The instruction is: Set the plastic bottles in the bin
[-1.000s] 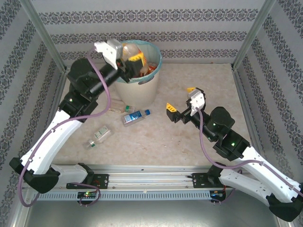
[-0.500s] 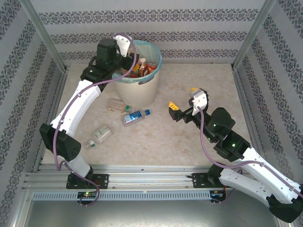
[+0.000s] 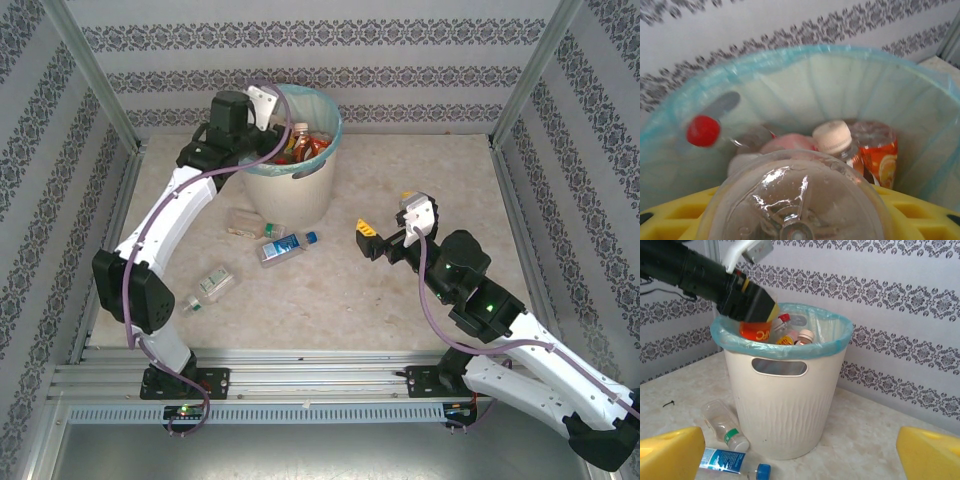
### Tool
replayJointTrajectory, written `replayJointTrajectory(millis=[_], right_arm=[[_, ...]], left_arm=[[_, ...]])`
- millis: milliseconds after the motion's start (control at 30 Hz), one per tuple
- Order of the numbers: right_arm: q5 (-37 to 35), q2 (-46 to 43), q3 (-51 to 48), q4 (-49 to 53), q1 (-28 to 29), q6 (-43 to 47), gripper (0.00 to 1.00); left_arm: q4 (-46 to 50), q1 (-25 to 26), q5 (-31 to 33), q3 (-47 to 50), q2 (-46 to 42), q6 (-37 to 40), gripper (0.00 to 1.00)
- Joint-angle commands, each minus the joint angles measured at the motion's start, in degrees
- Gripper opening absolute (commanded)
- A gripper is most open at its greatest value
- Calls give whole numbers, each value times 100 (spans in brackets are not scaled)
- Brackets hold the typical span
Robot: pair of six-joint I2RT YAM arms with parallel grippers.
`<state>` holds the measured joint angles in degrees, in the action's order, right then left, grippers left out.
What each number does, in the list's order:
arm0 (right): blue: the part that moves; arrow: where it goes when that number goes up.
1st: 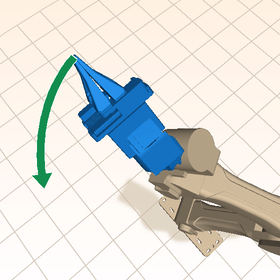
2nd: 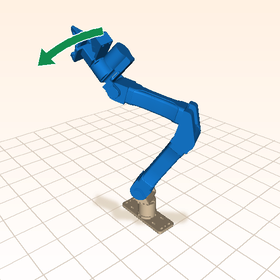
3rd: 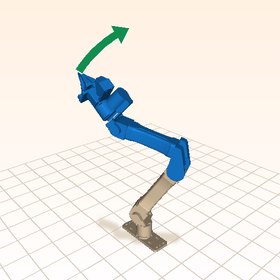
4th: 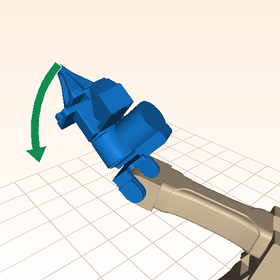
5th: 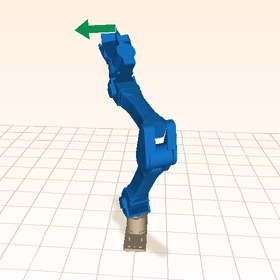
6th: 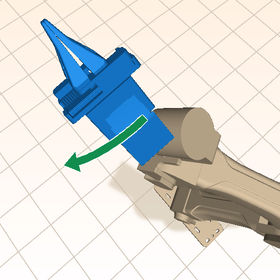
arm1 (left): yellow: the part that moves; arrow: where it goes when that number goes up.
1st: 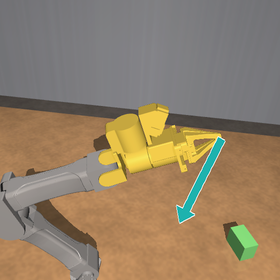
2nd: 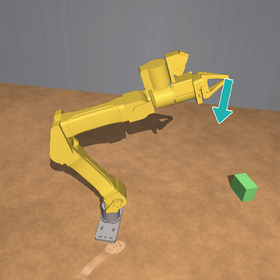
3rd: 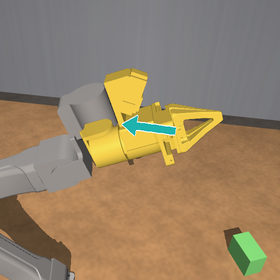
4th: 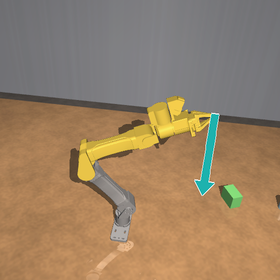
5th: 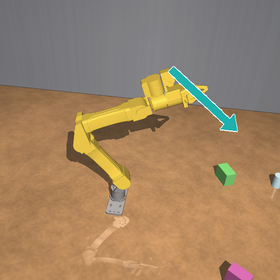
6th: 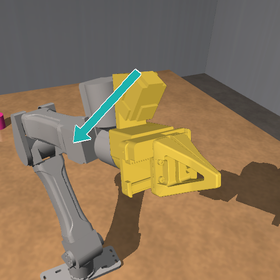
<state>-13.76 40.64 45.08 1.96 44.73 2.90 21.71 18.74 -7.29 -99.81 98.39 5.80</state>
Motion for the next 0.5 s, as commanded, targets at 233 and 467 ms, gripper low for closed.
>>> replayJointTrajectory(millis=[233, 467], right_arm=[[-21, 56, -182, -56, -48, -504, 98], [14, 283, -162, -98, -52, -609, 98]], left_arm=[[-607, -60, -713, 272, -201, -311, 80], [-427, -62, -1189, 91, -285, -485, 68]])
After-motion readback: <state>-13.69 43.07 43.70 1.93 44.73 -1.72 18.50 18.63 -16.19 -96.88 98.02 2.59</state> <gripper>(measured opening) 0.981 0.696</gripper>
